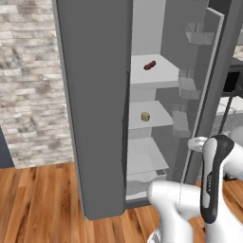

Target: Retrieve the sausage and cheese from the fridge and place them on the cutting board on the counter.

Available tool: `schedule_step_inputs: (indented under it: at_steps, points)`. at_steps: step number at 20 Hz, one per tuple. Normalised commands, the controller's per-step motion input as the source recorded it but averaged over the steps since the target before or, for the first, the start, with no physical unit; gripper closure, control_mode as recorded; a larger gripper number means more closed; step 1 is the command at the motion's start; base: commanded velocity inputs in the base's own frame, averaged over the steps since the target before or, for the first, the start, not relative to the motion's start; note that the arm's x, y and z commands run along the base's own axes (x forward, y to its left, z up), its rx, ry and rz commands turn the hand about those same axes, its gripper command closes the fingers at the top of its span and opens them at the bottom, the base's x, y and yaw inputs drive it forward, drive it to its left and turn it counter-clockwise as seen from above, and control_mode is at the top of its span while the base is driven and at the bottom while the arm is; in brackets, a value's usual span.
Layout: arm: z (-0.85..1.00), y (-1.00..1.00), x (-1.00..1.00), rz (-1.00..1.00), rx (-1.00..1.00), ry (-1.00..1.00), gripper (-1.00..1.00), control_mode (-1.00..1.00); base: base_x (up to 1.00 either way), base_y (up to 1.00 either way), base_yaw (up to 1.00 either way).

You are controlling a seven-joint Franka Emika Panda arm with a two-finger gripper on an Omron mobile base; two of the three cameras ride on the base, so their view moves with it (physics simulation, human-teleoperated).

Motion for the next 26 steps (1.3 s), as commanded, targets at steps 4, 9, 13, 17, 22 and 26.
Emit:
schedule_step_inputs:
  at_steps: [4,9,13,17,22,26]
  points:
    - [0.37,0.64,0.56,-0.21,0.08,0.08,-1.00,-1.00,0.00,0.00,0.00]
    - [0.11,0.28,1.00,-0.18,0.05,0.09,-1.00,-1.00,0.00,0.00,0.00]
    - [-0.16,0.09,0.95,-0.20,0.03,0.10,-1.00,-1.00,0.00,0.00,0.00]
    - [-0.66,0.36,0.91,-0.26,0.05,0.01,-1.00,-1.00,0.00,0.00,0.00]
    - [-0.76,0.12,0.97,-0.36,0.03,0.01,-1.00,-1.00,0.00,0.00,0.00]
    - [-0.35,0.15,0.87,-0.38,0.09,0.00,-1.00,-1.00,0.00,0.00,0.00]
